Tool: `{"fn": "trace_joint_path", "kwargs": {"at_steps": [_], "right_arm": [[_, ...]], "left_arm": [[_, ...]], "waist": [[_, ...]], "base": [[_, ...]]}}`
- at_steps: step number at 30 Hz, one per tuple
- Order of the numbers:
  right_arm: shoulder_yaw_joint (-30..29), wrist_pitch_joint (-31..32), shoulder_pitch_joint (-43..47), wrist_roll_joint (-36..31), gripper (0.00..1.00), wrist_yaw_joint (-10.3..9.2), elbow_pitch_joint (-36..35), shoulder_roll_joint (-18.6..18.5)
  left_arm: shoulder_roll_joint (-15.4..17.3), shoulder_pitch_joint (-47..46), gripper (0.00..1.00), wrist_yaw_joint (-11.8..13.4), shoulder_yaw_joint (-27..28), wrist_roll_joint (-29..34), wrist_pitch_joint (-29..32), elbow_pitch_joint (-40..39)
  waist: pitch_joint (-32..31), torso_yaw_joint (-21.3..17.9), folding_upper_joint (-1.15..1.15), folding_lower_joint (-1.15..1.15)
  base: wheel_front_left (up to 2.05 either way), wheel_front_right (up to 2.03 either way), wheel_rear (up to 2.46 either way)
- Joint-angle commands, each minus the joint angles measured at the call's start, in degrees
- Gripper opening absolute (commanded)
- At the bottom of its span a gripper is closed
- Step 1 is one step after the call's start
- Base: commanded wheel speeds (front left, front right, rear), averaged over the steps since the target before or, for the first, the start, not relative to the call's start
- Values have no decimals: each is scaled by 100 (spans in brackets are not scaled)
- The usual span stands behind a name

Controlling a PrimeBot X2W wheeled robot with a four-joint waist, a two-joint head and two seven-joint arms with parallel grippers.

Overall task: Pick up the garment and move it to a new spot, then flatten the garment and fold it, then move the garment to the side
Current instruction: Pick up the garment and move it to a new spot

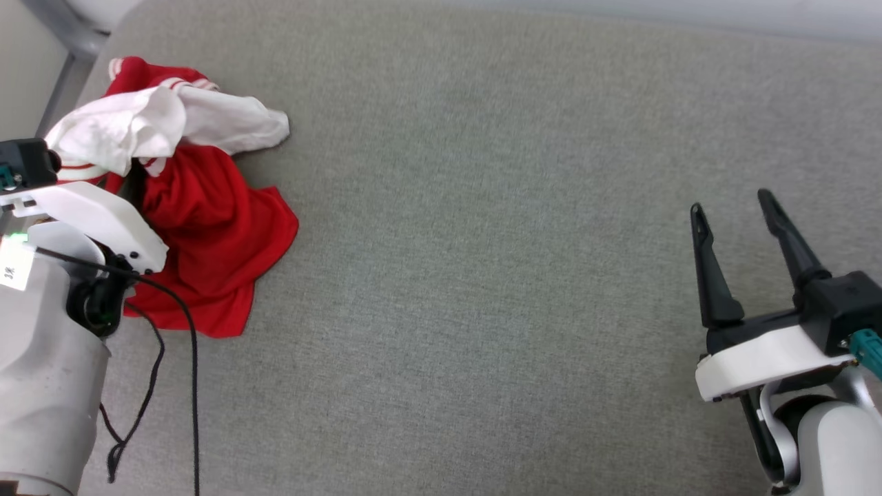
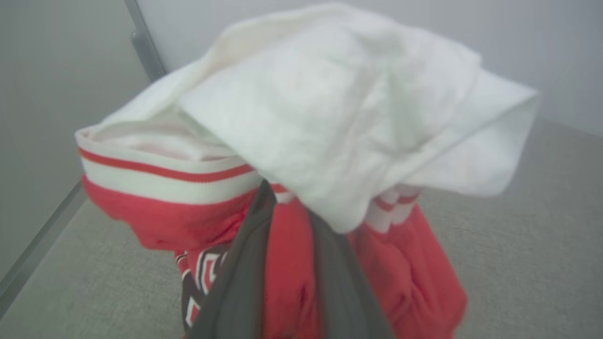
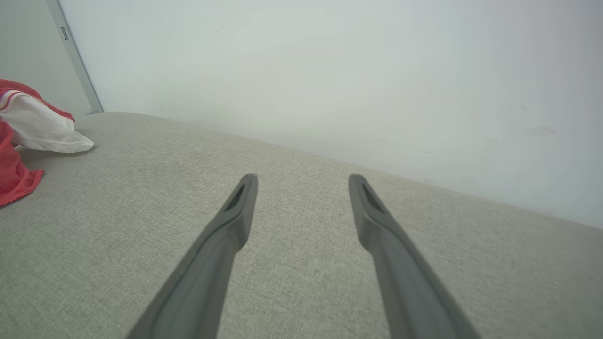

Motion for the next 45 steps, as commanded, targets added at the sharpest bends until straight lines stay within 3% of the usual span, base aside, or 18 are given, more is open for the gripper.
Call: {"fn": "trace_joint_path", "kwargs": {"at_steps": [1, 5, 10, 19, 27, 32, 39, 45], "right_arm": [[0, -30, 87, 38, 100, -4, 40, 2], [-30, -81, 222, 183, 100, -4, 162, 3], [-95, -134, 408, 321, 100, -4, 294, 4], [-214, -105, 830, 484, 100, -4, 309, 4], [-288, -12, 1030, 486, 100, -4, 261, 4], [-298, 28, 1057, 510, 100, -4, 193, 4], [-248, 9, 943, 536, 100, -4, 129, 5], [-238, -32, 901, 532, 100, -4, 155, 4]], "left_arm": [[1, 86, 0, -4, 11, 41, -168, -59], [34, 228, 0, 2, 2, 128, -712, -313], [48, 480, 0, 218, -26, 290, -1106, -812], [-33, 1244, 0, 664, -114, 498, -1292, -2388], [-396, 1847, 0, 867, -630, 620, -1012, -3702], [-745, 1977, 0, 646, -1309, 729, -693, -4041], [-1265, 2237, 0, 268, -2311, 829, -343, -3794], [-1426, 2442, 0, 83, -2994, 911, -143, -3491]], "waist": [[-253, -72, 0, 0], [-571, -187, 0, 0], [-933, -391, 0, 0], [-1406, -851, 0, 0], [-1575, -1262, 0, 0], [-1483, -1374, 0, 0], [-1206, -1445, 0, 0], [-999, -1418, 0, 0]], "base": [[0, 0, 0], [0, 0, 0], [0, 0, 0], [0, 0, 0], [0, 0, 0], [0, 0, 0], [0, 0, 0], [0, 0, 0]]}}
